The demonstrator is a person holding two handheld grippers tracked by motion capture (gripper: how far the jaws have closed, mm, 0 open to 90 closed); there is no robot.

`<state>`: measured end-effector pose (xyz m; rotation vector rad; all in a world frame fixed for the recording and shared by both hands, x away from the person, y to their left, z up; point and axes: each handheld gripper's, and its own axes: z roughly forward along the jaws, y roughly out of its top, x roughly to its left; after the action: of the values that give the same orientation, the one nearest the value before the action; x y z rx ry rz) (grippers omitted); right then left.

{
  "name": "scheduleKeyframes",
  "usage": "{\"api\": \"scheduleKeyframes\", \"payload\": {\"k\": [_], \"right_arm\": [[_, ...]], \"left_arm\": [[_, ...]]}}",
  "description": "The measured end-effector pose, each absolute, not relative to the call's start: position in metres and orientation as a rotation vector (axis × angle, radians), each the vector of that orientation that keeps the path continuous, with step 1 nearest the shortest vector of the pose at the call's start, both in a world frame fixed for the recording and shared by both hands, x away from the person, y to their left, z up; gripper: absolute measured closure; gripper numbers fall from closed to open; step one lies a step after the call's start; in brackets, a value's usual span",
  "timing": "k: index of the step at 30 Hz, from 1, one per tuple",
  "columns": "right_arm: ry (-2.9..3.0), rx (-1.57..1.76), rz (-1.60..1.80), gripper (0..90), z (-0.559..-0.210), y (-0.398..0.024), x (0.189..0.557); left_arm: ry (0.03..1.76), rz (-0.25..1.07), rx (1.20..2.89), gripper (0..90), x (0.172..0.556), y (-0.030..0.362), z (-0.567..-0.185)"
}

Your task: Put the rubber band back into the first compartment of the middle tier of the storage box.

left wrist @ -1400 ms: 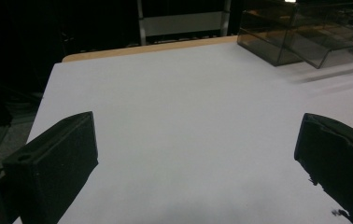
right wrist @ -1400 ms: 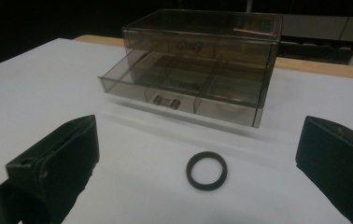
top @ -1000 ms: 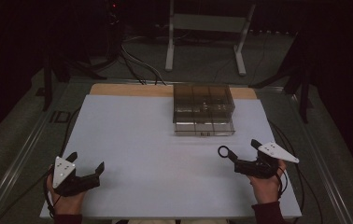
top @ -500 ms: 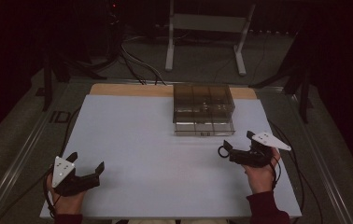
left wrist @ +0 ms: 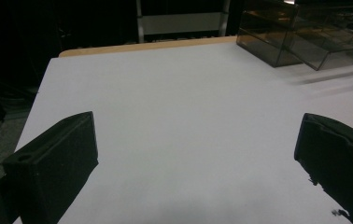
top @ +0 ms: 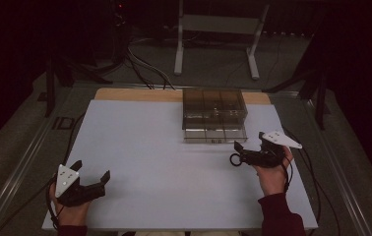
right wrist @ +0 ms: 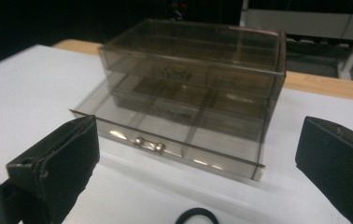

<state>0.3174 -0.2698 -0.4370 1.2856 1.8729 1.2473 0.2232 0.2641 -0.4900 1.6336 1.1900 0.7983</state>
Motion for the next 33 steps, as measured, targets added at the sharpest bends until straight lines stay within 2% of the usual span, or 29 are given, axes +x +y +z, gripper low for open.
{"api": "scheduleKeyframes", "payload": {"k": [12,20,21,25,26,33], "right_arm": [[1.94,1.349,1.18,4.6,-0.451,-0.275,0.338],[2.021,1.412,1.092,10.2,-0.465,-0.274,0.35],[2.037,1.415,1.064,13.9,-0.469,-0.273,0.351],[2.045,1.426,1.032,16.6,-0.473,-0.275,0.352],[2.04,1.455,1.016,20.6,-0.476,-0.276,0.352],[2.082,1.482,0.947,30.0,-0.488,-0.275,0.351]], "left_arm": [[1.188,0.795,1.641,0.3,0.224,0.263,-0.491],[1.187,0.791,1.642,0.3,0.225,0.263,-0.492],[1.187,0.791,1.643,0.3,0.225,0.263,-0.492],[1.186,0.789,1.642,0.3,0.225,0.262,-0.492],[1.186,0.79,1.646,0.3,0.225,0.263,-0.492],[1.184,0.787,1.643,0.3,0.225,0.263,-0.492]]}}
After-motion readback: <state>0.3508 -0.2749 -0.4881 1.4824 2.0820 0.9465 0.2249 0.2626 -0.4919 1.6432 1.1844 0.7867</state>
